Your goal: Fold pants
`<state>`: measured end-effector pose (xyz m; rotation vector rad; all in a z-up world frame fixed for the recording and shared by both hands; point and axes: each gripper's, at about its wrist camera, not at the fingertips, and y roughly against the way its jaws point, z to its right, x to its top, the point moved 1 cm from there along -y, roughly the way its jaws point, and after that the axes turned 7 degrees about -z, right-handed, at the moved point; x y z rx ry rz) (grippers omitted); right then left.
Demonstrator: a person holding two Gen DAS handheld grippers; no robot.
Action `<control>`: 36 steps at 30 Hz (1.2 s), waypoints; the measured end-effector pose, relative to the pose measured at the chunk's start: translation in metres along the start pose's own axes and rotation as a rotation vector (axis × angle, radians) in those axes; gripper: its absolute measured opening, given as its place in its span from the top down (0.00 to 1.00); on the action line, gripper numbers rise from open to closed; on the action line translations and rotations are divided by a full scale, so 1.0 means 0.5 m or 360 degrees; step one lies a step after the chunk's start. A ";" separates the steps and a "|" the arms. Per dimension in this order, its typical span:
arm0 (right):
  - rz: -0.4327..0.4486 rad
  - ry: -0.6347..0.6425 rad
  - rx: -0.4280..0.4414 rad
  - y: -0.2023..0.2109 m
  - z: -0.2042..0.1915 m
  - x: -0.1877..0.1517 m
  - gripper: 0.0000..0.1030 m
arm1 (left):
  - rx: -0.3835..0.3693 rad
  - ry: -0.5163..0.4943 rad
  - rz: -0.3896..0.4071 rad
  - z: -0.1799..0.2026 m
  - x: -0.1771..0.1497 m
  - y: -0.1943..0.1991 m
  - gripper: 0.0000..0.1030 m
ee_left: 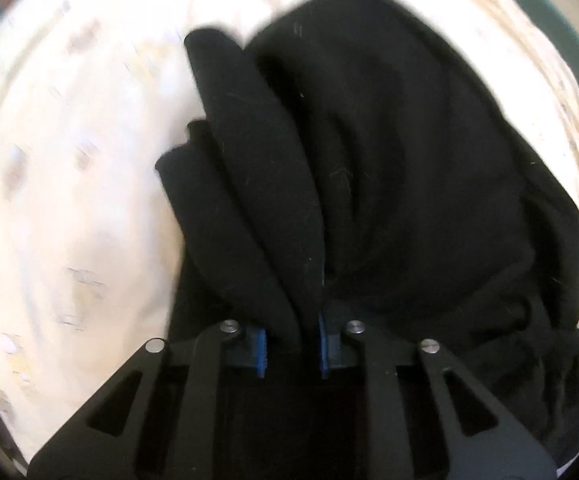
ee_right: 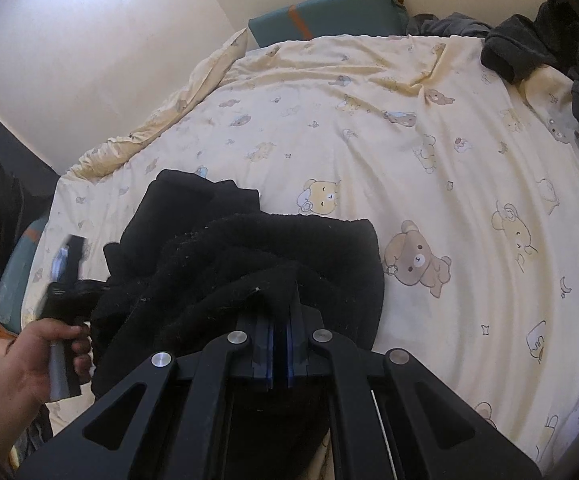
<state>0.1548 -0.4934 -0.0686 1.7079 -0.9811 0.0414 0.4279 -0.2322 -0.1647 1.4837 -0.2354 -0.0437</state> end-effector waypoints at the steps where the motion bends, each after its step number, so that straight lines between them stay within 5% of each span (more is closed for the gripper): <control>1: -0.0001 0.0006 0.0005 0.000 -0.001 0.000 0.96 | 0.0035 -0.0027 0.0059 -0.003 -0.011 0.024 0.86; 10: 0.0035 0.0068 0.0136 0.028 -0.021 -0.007 0.96 | 0.0213 -0.0042 0.0394 -0.138 -0.160 0.245 0.87; 13: 0.0011 0.0104 0.0211 0.028 -0.035 -0.011 0.96 | 0.0283 0.0012 0.0394 -0.220 -0.260 0.285 0.87; 17: -0.0079 0.0193 0.0241 0.009 -0.073 -0.025 0.96 | 0.0321 0.0034 0.0203 -0.272 -0.452 0.262 0.87; 24: -0.0109 0.0293 0.0205 0.002 -0.113 -0.046 0.96 | 0.0019 0.0014 0.0029 -0.174 -0.732 0.251 0.87; 33: -0.0061 0.0320 0.0200 0.034 -0.118 -0.057 0.96 | -0.0361 -0.0304 -0.0207 0.044 -0.886 0.293 0.87; 36: -0.0047 0.0304 0.0218 0.046 -0.113 -0.056 0.96 | -0.0275 -0.0385 -0.0249 0.079 -0.893 0.274 0.86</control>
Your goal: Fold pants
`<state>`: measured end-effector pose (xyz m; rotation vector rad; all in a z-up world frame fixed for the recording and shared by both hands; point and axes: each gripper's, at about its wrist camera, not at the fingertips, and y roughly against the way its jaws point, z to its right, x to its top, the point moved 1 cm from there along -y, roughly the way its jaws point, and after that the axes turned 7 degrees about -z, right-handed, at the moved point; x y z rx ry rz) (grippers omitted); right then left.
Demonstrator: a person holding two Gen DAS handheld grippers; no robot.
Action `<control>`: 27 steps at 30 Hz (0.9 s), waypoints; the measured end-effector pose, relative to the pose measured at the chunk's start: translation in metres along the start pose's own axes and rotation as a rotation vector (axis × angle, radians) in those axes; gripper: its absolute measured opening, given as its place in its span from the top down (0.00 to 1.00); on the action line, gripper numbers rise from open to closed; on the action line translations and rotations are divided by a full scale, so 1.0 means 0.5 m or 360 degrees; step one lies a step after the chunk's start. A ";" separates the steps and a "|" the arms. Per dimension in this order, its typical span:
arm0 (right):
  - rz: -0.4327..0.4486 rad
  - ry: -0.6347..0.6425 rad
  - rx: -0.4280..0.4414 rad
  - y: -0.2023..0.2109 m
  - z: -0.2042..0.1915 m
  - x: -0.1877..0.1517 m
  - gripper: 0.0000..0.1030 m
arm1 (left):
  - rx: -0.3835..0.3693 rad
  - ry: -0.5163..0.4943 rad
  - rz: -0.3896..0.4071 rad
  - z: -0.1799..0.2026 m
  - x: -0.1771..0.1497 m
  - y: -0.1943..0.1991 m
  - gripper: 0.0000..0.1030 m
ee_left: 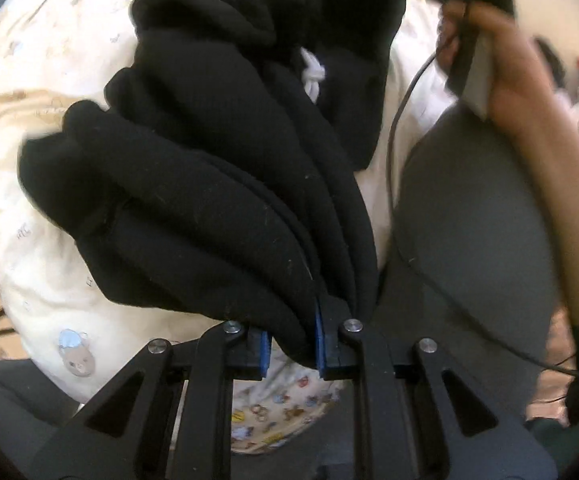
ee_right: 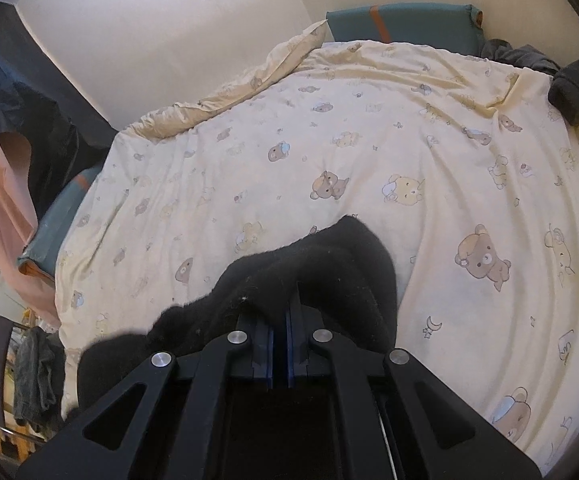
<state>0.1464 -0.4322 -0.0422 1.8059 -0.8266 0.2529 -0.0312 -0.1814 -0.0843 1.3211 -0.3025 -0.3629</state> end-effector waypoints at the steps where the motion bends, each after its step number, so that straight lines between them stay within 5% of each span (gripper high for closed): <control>1: 0.0002 -0.0007 0.0002 0.001 0.001 0.000 0.94 | 0.0019 0.0017 -0.0011 0.000 0.006 -0.006 0.84; 6: -0.0029 -0.0061 0.0040 -0.005 0.015 0.003 0.92 | 0.0067 0.0097 -0.0034 -0.047 0.006 0.023 0.70; 8: -0.0035 -0.0080 0.0062 -0.008 0.019 0.003 0.92 | 0.0149 0.0135 -0.0014 -0.086 0.005 0.051 0.44; 9: -0.0047 -0.0095 0.0076 -0.012 0.023 0.005 0.92 | 0.0179 0.0174 0.0015 -0.103 0.005 0.073 0.15; 10: -0.0059 -0.0108 0.0085 -0.016 0.026 0.006 0.92 | 0.0187 0.0200 0.0052 -0.115 0.004 0.092 0.03; 16: -0.0127 -0.0088 0.0038 -0.042 0.019 0.004 0.92 | 0.0279 0.0217 0.0268 -0.166 0.041 0.172 0.03; 23: -0.0163 -0.0106 0.0048 -0.055 0.020 0.006 0.92 | 0.0156 0.0070 0.0355 -0.050 0.220 0.124 0.05; 27: -0.0161 -0.0139 0.0072 -0.053 0.029 0.007 0.92 | 0.0247 -0.0005 0.0271 0.013 0.354 0.032 0.26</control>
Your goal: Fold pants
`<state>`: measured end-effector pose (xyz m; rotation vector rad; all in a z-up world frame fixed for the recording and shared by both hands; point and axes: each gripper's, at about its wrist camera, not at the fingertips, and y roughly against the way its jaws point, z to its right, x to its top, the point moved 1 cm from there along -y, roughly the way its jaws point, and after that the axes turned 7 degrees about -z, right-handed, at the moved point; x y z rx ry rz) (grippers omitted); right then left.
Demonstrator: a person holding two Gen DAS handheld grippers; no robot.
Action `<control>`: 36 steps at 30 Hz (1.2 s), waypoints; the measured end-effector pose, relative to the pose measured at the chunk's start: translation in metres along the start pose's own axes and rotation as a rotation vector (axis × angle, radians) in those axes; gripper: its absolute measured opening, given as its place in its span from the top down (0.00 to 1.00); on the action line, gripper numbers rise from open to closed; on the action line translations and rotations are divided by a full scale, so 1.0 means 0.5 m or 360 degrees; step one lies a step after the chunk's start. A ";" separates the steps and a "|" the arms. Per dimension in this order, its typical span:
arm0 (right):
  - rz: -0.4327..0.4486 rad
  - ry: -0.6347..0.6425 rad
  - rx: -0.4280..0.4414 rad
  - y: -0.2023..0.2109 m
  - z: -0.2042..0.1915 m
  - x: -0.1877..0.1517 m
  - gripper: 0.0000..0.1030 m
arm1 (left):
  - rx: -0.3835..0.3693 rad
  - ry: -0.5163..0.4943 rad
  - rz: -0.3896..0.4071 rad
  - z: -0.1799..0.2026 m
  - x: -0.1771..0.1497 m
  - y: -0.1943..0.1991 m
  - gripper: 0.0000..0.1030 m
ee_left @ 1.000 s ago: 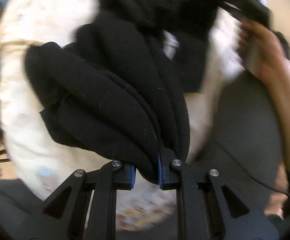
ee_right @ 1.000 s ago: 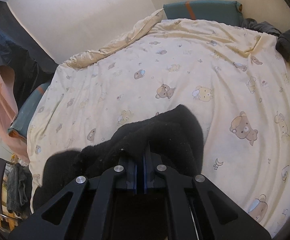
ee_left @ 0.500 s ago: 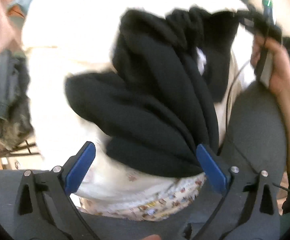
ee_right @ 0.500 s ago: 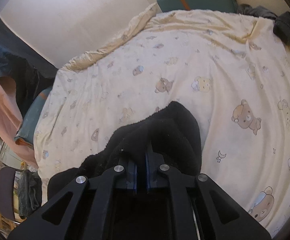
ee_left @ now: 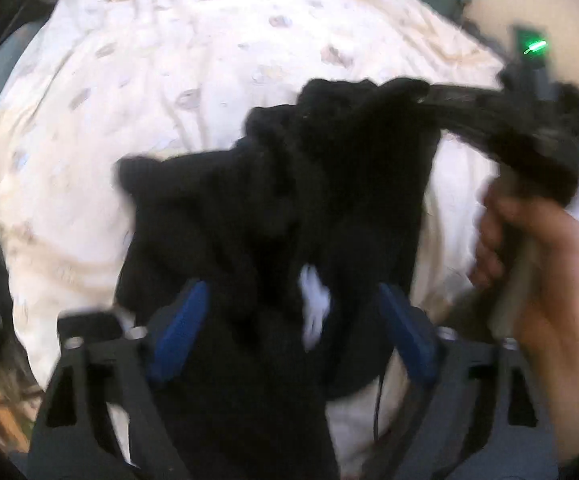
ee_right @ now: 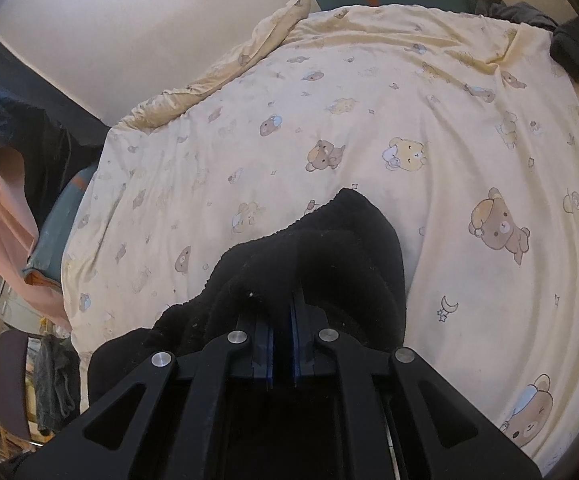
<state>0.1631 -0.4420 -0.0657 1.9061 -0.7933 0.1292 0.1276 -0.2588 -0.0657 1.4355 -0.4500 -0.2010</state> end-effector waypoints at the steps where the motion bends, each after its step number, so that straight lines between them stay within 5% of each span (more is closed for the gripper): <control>1: -0.0001 -0.0007 0.0006 0.000 0.003 0.001 0.92 | 0.0033 -0.0006 -0.0033 0.008 0.016 -0.019 0.28; 2: 0.0000 -0.0012 0.0012 0.000 0.004 0.000 0.92 | 0.0072 -0.0009 -0.0070 0.012 0.035 -0.046 0.32; 4: 0.0000 -0.0019 0.0023 0.001 0.009 0.000 0.92 | 0.0207 -0.0057 -0.0129 0.011 0.069 -0.099 0.70; 7: -0.0004 -0.0004 0.0043 0.000 0.008 0.002 0.92 | 0.0198 -0.0031 -0.0056 -0.010 0.089 -0.084 0.88; 12: 0.0004 0.0127 0.0149 0.012 -0.018 0.000 0.96 | 0.0119 0.0063 0.0133 -0.101 0.108 0.053 0.91; 19: 0.0174 0.0254 0.0294 0.107 -0.079 0.002 0.97 | 0.0250 0.0270 0.0474 -0.300 0.115 0.293 0.91; 24: 0.0234 0.0394 0.0344 0.139 -0.165 0.055 0.97 | 0.0359 0.0332 0.0578 -0.405 0.126 0.359 0.91; 30: -0.0032 0.0626 0.0024 -0.030 -0.252 0.108 0.97 | 0.0424 0.0460 0.0404 -0.522 0.162 0.226 0.87; 36: -0.0348 0.0668 -0.0391 -0.214 -0.196 0.089 0.97 | 0.0210 0.0527 0.0209 -0.563 0.161 0.055 0.55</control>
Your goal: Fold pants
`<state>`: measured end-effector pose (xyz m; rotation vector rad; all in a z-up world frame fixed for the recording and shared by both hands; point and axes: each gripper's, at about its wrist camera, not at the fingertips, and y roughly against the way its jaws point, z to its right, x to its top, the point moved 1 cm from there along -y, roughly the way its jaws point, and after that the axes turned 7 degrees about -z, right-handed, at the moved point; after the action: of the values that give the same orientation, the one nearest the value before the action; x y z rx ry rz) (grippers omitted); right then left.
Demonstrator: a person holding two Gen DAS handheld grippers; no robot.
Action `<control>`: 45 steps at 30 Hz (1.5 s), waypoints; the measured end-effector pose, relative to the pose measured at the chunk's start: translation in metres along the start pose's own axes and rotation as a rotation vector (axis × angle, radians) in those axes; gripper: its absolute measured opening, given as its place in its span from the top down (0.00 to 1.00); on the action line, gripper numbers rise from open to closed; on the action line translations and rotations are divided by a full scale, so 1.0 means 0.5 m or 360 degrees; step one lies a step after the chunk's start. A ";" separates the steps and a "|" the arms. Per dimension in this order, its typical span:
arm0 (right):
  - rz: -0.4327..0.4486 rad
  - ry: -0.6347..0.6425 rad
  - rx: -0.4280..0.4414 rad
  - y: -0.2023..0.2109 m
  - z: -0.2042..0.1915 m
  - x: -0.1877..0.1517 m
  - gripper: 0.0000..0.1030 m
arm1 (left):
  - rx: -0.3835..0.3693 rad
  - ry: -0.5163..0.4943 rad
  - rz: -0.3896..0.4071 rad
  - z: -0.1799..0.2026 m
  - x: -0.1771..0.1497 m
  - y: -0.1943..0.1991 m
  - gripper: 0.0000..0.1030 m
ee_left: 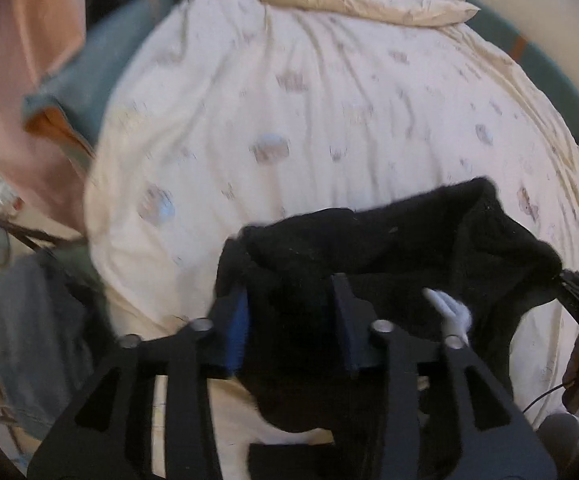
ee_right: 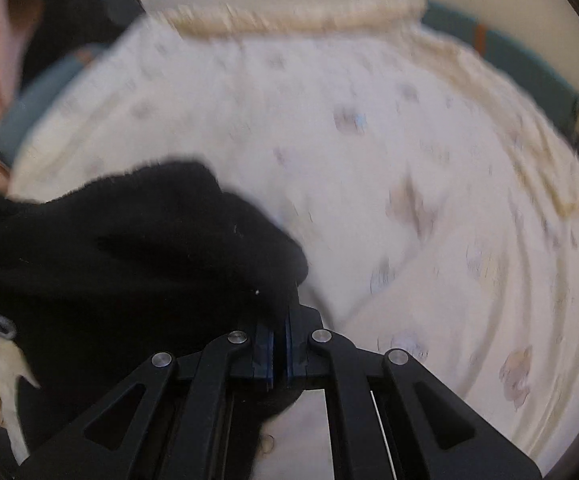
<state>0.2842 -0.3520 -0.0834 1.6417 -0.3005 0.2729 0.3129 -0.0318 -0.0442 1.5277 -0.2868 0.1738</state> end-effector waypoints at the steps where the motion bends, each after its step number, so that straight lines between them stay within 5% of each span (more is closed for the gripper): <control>1: -0.0075 -0.0020 0.0014 -0.018 0.012 -0.008 0.97 | 0.0020 -0.0013 0.0010 0.001 -0.014 -0.010 0.50; 4: -0.0162 0.0028 -0.0028 -0.028 0.034 -0.033 0.88 | -0.0005 -0.0036 0.0062 -0.004 -0.052 -0.007 0.30; 6: -0.0181 0.0039 -0.0002 -0.014 0.054 -0.055 0.71 | -0.0071 0.0013 0.0113 -0.027 -0.076 0.007 0.27; 10: -0.0132 -0.0063 0.0137 0.040 0.095 -0.062 0.55 | -0.0010 0.0046 0.0182 -0.067 -0.114 -0.002 0.19; 12: -0.0021 -0.0073 0.0236 0.075 0.095 -0.030 0.38 | -0.0051 0.0095 0.0151 -0.088 -0.118 -0.029 0.19; 14: 0.0032 -0.0030 0.0286 0.083 0.076 0.012 0.33 | -0.0105 0.0145 0.0094 -0.106 -0.110 -0.050 0.19; 19: -0.0089 0.0318 0.0247 -0.008 -0.023 0.133 0.32 | -0.0120 0.0171 0.0101 -0.128 -0.103 -0.066 0.19; 23: -0.0364 0.0568 0.0183 -0.144 -0.080 0.170 0.32 | -0.0121 0.0142 0.0108 -0.128 -0.101 -0.067 0.19; 25: -0.0413 0.0585 0.0216 -0.169 -0.091 0.171 0.42 | -0.0130 0.0150 0.0105 -0.132 -0.099 -0.068 0.19; 26: -0.0393 0.0623 0.0182 -0.174 -0.100 0.171 0.55 | -0.0133 0.0157 0.0104 -0.134 -0.097 -0.070 0.19; 27: -0.0355 0.0657 0.0139 -0.171 -0.106 0.173 0.84 | -0.0137 0.0162 0.0106 -0.137 -0.095 -0.071 0.19; 28: -0.0319 0.0683 0.0154 -0.159 -0.114 0.173 0.87 | -0.0133 0.0169 0.0113 -0.139 -0.093 -0.071 0.19; 33: 0.0019 0.0708 0.0154 -0.039 -0.111 0.189 0.90 | -0.0164 0.0171 0.0119 -0.130 -0.091 -0.074 0.19; 38: 0.0462 0.0285 0.0011 0.079 0.016 0.224 0.92 | -0.0219 0.0213 0.0148 -0.134 -0.087 -0.065 0.19; 40: 0.0373 0.0136 -0.0159 0.042 0.076 0.222 0.92 | -0.0212 0.0207 0.0120 -0.132 -0.089 -0.072 0.19; 43: 0.0130 0.0164 -0.0180 -0.043 0.099 0.193 0.92 | -0.0232 0.0207 0.0067 -0.127 -0.094 -0.087 0.19; 45: 0.0128 0.0216 -0.0208 -0.059 0.095 0.171 0.92 | -0.0257 0.0196 0.0052 -0.125 -0.086 -0.091 0.19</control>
<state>0.3743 -0.3999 -0.0850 1.4771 -0.2760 0.4156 0.2898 0.0315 -0.1014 1.3468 -0.2222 0.2632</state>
